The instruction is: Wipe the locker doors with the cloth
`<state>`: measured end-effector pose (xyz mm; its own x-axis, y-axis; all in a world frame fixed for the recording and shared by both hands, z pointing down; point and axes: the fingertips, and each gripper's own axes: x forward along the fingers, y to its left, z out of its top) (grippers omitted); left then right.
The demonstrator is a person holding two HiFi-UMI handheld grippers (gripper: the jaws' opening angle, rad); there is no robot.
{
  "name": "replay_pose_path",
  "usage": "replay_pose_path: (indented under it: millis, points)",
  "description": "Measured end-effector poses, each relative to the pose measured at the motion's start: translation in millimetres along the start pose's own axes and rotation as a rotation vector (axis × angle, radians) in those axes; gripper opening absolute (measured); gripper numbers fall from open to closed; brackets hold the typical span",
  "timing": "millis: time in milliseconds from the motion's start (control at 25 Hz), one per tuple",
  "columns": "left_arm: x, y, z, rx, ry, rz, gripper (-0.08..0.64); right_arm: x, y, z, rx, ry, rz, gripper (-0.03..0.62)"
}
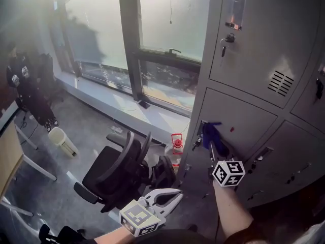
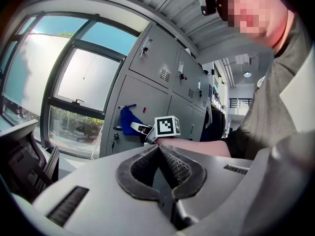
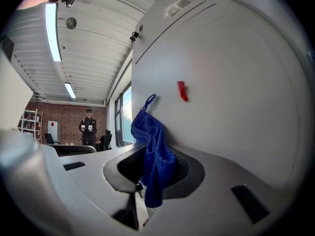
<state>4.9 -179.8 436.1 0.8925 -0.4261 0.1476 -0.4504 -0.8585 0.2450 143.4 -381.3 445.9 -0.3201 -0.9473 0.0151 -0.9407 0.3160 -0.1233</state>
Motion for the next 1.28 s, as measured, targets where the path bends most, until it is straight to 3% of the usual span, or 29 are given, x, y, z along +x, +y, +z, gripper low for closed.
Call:
replay_pose_path:
  millis: [440,720,920,1120,1280]
  points:
    - [51.1,-38.6,2.4,0.06,0.033,-0.129,0.008,-93.9,-87.8,-6.5,0.02,0.0,-0.188,0.078]
    - [72.4,-58.5,1.2,0.08,0.046,-0.202,0.008,-131.0,-118.4,-7.0,0.037,-0.009,-0.27,0.078]
    - [67.9,-52.3,0.3,0.077,0.047,-0.18,0.008,-111.0,-87.5,-19.2,0.069,0.002,-0.199,0.078]
    - [49.3,-34.3,0.7,0.057,0.04,-0.104,0.008,-60.0,-33.9,-41.5,0.05,0.05,-0.064,0.078]
    - [33.9,-17.6,-0.8,0.047,0.037,-0.047,0.008,-21.0,-9.8,-56.5,0.045,0.081,-0.007,0.078]
